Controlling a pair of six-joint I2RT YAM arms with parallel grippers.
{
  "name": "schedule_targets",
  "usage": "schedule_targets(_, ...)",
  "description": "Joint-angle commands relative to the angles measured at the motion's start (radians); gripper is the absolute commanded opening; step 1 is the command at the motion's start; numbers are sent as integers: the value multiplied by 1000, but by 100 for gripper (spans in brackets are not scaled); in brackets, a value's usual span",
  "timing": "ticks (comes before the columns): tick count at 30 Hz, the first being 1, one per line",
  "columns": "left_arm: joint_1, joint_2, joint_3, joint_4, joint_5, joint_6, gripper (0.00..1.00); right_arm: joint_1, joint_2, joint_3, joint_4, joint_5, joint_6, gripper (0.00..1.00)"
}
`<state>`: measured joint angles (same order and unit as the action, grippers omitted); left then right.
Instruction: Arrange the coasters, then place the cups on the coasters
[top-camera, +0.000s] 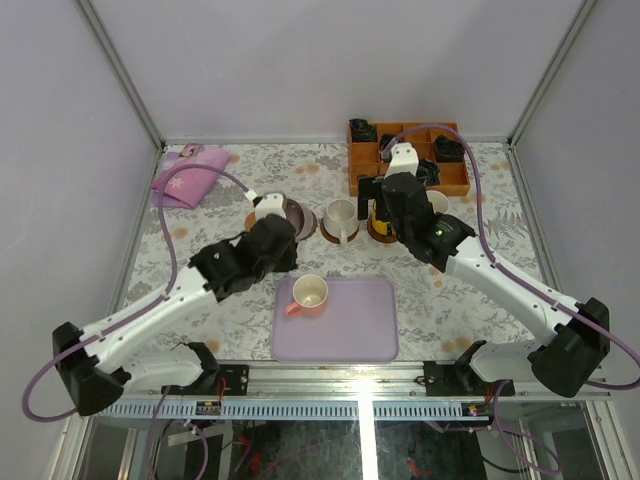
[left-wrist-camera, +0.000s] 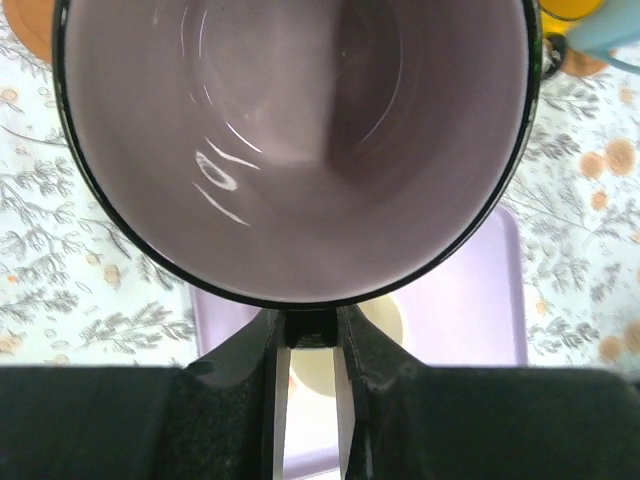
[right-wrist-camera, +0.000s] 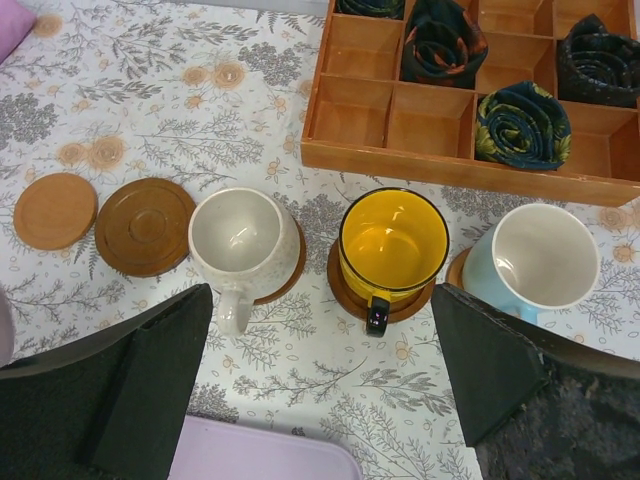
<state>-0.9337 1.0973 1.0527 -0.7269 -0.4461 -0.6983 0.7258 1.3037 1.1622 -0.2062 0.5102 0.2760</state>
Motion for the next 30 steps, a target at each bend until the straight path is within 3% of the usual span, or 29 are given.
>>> schedule_targets(1,214,77,91,222,237,265,0,-21,-40,39,35,-7,-4,98)
schedule_targets(6,392,233,181,229,412,341,0,-35,-21,68,-13,-12,27,98)
schedule_targets(10,465,362,288,177,508,365,0,-45,7,120,-69,-18,42,98)
schedule_targets(14,496,480,422,43,493,401,0,-55,25,137,-94,-30,52,98)
schedule_targets(19,527,559,480,-41,481,385,0,-61,49,146,-122,-43,87,98)
schedule_targets(30,521,638,460,-67,467,279,0,-66,91,156,-168,-81,94,98)
